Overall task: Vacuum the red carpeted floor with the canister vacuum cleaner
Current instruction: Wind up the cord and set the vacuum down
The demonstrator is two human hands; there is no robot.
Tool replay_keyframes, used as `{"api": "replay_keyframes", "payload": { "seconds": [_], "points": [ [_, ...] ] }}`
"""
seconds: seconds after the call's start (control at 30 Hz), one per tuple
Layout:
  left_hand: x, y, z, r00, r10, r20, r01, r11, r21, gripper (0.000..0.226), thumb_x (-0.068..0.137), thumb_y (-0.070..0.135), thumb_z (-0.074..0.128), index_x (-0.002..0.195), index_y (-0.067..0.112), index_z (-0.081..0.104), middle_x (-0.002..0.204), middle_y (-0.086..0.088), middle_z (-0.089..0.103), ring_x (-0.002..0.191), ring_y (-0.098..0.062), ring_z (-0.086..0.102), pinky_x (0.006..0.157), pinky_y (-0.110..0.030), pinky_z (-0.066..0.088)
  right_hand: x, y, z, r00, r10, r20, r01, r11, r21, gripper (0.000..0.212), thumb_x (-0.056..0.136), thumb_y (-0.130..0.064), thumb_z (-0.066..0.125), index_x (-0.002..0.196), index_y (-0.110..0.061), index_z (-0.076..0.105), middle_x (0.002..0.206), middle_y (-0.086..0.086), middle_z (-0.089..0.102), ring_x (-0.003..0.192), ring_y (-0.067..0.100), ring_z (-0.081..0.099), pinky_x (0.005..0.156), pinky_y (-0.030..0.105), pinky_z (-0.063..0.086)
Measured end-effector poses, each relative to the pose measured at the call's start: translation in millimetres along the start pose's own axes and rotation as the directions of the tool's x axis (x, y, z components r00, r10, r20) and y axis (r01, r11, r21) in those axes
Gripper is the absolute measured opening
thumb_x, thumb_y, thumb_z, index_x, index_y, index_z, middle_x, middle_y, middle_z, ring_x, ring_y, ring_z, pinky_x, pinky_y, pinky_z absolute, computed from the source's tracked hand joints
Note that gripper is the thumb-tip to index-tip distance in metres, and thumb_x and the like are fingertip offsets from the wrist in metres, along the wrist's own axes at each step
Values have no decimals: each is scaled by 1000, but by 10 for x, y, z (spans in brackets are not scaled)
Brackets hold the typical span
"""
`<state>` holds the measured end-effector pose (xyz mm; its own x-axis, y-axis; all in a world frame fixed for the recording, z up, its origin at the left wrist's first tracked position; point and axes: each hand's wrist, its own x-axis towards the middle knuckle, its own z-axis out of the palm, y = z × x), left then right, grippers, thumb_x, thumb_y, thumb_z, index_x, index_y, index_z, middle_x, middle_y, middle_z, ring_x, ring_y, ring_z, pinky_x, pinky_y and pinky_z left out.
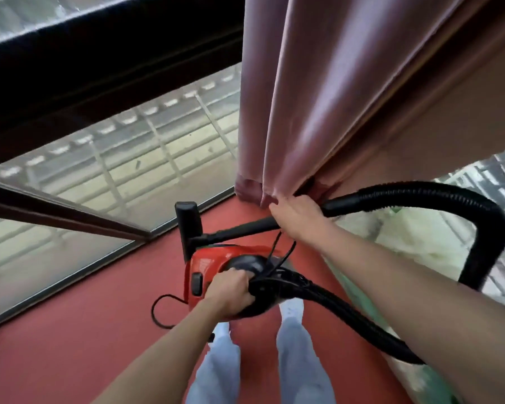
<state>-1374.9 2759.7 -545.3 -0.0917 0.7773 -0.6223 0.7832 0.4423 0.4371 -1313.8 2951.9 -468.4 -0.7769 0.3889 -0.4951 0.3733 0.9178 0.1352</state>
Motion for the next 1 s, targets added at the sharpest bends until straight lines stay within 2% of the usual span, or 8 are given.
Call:
{"api": "replay_keyframes", "payload": {
  "seconds": [0.07, 0.17, 0.27, 0.5, 0.63, 0.8, 0.9, 1.0],
  "points": [
    [360, -92, 153, 998, -67, -21, 66, 995, -71, 21, 77, 34, 57, 92, 20, 62, 99, -8, 71, 95, -34, 65, 75, -39, 52, 383, 48, 210, 998, -62, -16, 61, 996, -59, 33, 97, -7, 42, 126, -9, 60, 128, 10, 55, 116, 33, 59, 84, 39, 50],
    [898, -204, 429, 987, -147, -62, 138, 982, -131, 23, 77, 33, 57, 96, 20, 63, 101, -8, 71, 98, -34, 64, 76, -38, 52, 843, 143, 511, 988, -152, 9, 152, 986, -62, 30, 99, -8, 40, 121, -6, 60, 109, 7, 58, 114, 36, 59, 85, 41, 48],
    [1412, -292, 753, 974, -204, -94, 183, 964, -195, 25, 78, 30, 58, 100, 19, 64, 103, -7, 71, 98, -35, 65, 76, -37, 50, 1268, 188, 843, 978, -203, 38, 207, 969, -139, 28, 97, -10, 48, 122, -11, 60, 121, 5, 58, 110, 30, 63, 71, 36, 42],
    [2322, -500, 1464, 969, -232, -82, 198, 935, -295, 21, 79, 24, 58, 97, 17, 65, 101, -9, 71, 97, -36, 64, 76, -37, 49, 1966, 183, 1660, 950, -298, 93, 312, 897, -314, 29, 99, -19, 51, 126, -16, 61, 127, 2, 60, 116, 26, 61, 73, 33, 32],
    [2663, -607, 1717, 953, -284, -102, 223, 891, -395, 9, 79, 25, 59, 84, 17, 59, 93, -9, 71, 90, -36, 65, 68, -35, 45, 2231, 218, 1943, 937, -334, 106, 349, 864, -363, 25, 97, -23, 54, 120, -15, 64, 124, 3, 63, 113, 28, 63, 71, 32, 35],
    [3035, -565, 1847, 942, -305, -140, 215, 869, -445, 12, 81, 27, 57, 85, 16, 61, 91, -8, 70, 89, -35, 64, 70, -35, 47, 2549, 273, 2131, 917, -376, 129, 396, 827, -399, 30, 94, -33, 61, 115, -12, 63, 120, 5, 64, 109, 29, 65, 67, 32, 35],
    [3253, -485, 1774, 903, -382, -199, 268, 860, -434, 15, 81, 23, 55, 88, 13, 64, 90, -8, 70, 86, -35, 65, 70, -35, 50, 2700, 295, 2240, 926, -345, 154, 378, 841, -388, 32, 92, -32, 64, 118, -14, 63, 123, 4, 63, 114, 27, 63, 72, 32, 33],
    [3450, -462, 1659, 844, -468, -264, 315, 828, -463, 12, 84, 21, 54, 84, 12, 63, 86, -9, 69, 82, -35, 66, 68, -36, 51, 2817, 350, 2337, 945, -308, 113, 327, 861, -390, 29, 93, -24, 63, 121, -14, 62, 126, 4, 62, 118, 27, 60, 70, 33, 37]
  ]
}}
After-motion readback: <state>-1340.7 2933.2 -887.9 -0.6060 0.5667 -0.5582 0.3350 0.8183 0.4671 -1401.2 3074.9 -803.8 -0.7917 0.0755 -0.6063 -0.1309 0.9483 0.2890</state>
